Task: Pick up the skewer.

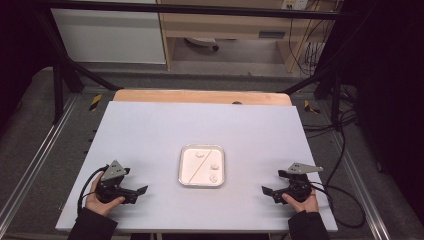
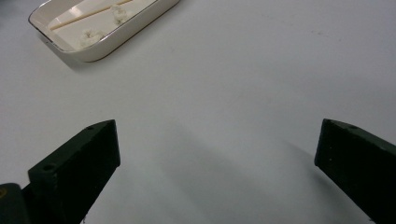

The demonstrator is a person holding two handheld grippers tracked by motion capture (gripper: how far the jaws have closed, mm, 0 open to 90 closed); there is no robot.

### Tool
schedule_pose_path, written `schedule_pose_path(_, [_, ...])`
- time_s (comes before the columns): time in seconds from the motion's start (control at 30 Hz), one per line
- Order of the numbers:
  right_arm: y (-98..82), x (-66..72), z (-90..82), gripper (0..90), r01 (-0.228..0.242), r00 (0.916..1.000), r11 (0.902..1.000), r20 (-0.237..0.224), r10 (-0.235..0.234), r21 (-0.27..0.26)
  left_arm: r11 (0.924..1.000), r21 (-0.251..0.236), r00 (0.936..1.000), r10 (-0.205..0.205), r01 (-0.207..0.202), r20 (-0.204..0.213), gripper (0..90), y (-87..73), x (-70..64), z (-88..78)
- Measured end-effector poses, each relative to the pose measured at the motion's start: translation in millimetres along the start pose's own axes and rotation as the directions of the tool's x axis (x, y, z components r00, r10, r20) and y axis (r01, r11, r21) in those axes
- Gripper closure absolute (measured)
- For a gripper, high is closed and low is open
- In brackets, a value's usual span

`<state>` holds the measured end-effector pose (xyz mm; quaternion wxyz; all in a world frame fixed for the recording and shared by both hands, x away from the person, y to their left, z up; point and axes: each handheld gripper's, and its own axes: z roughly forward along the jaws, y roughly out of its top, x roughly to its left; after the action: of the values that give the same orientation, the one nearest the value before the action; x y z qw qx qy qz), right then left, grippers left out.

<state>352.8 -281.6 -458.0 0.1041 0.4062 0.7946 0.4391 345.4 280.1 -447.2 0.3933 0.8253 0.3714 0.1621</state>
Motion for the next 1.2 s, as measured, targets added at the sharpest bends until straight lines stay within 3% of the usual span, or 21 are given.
schedule_pose_path(0.63, [0.8,-1.0,-1.1,0.7,0.002,1.0,1.0,0.004,-0.002,-0.003,1.0,0.002,1.0,0.008,-0.008,-0.003,5.4,7.1,-5.4,1.5])
schedule_pose_path(1.2, [0.8,-1.1,-1.6,0.7,0.002,1.0,1.0,0.009,-0.002,0.002,0.9996,0.012,0.9997,0.024,-0.024,-0.003,5.6,22.7,-18.6,7.0])
